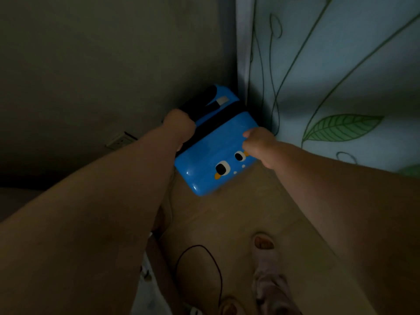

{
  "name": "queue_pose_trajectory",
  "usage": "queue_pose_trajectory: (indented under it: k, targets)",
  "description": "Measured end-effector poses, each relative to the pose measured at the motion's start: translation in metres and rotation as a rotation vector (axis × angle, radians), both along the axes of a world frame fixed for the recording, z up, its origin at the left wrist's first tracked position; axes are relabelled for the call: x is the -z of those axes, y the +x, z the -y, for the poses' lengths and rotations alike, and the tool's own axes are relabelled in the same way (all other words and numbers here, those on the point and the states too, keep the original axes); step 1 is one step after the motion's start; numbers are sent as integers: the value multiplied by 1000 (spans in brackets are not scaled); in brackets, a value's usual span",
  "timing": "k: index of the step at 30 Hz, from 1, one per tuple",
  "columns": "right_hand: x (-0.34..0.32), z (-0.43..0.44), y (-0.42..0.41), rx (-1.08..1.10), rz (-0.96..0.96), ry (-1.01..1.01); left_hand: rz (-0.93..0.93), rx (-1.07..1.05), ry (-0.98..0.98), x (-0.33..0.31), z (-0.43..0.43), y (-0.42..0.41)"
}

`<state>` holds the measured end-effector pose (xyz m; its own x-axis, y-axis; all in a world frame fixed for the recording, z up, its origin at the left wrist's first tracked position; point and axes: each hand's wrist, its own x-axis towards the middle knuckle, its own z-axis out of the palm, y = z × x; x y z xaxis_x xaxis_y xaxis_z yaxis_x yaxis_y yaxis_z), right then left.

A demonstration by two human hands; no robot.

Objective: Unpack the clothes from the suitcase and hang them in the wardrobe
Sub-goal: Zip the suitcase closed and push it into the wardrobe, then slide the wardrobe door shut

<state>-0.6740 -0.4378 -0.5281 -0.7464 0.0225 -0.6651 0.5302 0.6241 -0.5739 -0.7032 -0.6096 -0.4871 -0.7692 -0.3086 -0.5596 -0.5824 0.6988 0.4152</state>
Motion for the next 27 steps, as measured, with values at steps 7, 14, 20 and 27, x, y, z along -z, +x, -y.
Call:
queue_pose_trajectory:
  k: [7, 14, 20, 27]
  targets:
    - [-75, -30, 54, 23, -208, 63, 162, 211, 162, -77, -43, 61]
    - [-162, -67, 138, 122, -307, 123, 68, 426, 114, -166, -90, 133]
    - [-211, -92, 201, 128, -305, 99, -166, 622, 95, -235, -122, 182]
    - [-353, -163, 277, 248, -549, 225, -507, 703, 205, -381, -189, 226]
